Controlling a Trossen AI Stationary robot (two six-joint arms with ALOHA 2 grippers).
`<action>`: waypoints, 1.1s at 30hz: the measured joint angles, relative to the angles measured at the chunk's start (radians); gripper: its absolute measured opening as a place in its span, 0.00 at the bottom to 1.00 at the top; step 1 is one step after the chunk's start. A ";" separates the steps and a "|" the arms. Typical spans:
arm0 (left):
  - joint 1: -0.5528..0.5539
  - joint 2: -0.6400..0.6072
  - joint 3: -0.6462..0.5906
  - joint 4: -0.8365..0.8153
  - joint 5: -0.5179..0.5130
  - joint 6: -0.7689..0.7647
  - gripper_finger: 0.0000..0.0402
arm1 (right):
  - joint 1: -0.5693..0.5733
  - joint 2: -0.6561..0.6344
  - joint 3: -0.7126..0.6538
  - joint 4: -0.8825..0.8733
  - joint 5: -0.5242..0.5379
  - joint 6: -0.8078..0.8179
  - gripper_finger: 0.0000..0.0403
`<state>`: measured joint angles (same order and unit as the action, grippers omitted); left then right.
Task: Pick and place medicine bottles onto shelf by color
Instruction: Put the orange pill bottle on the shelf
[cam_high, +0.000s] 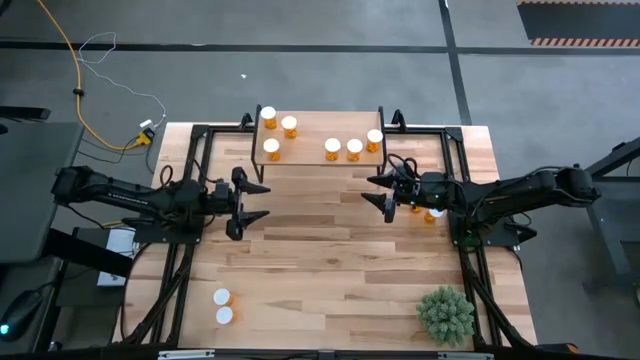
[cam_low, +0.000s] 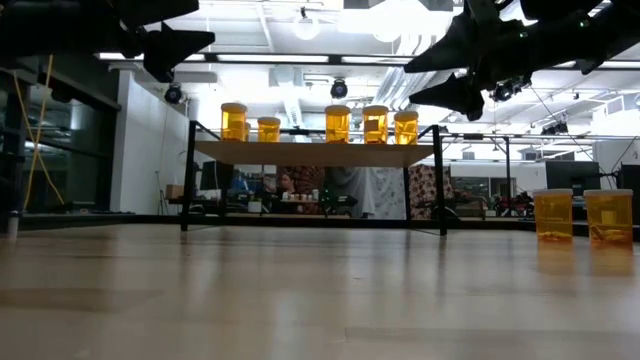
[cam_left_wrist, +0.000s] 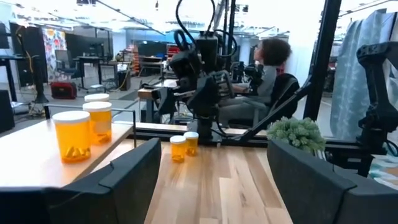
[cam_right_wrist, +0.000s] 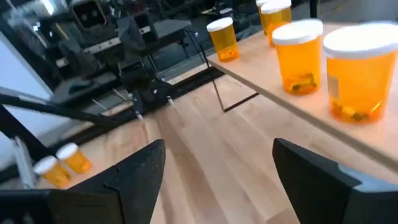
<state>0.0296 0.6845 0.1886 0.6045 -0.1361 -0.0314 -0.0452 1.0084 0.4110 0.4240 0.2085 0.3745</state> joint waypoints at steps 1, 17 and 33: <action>0.000 0.000 0.000 -0.002 0.001 0.000 0.71 | 0.000 0.000 0.005 -0.011 -0.004 0.032 0.72; 0.000 0.000 0.000 -0.012 0.002 -0.017 0.71 | 0.038 0.102 0.406 -1.478 0.051 0.575 0.72; 0.001 0.000 0.000 -0.017 0.004 -0.021 0.71 | -0.142 0.125 0.293 -1.478 0.045 0.517 0.72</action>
<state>0.0303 0.6842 0.1886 0.5877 -0.1322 -0.0528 -0.1877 1.1336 0.7041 -1.0544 0.2532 0.8917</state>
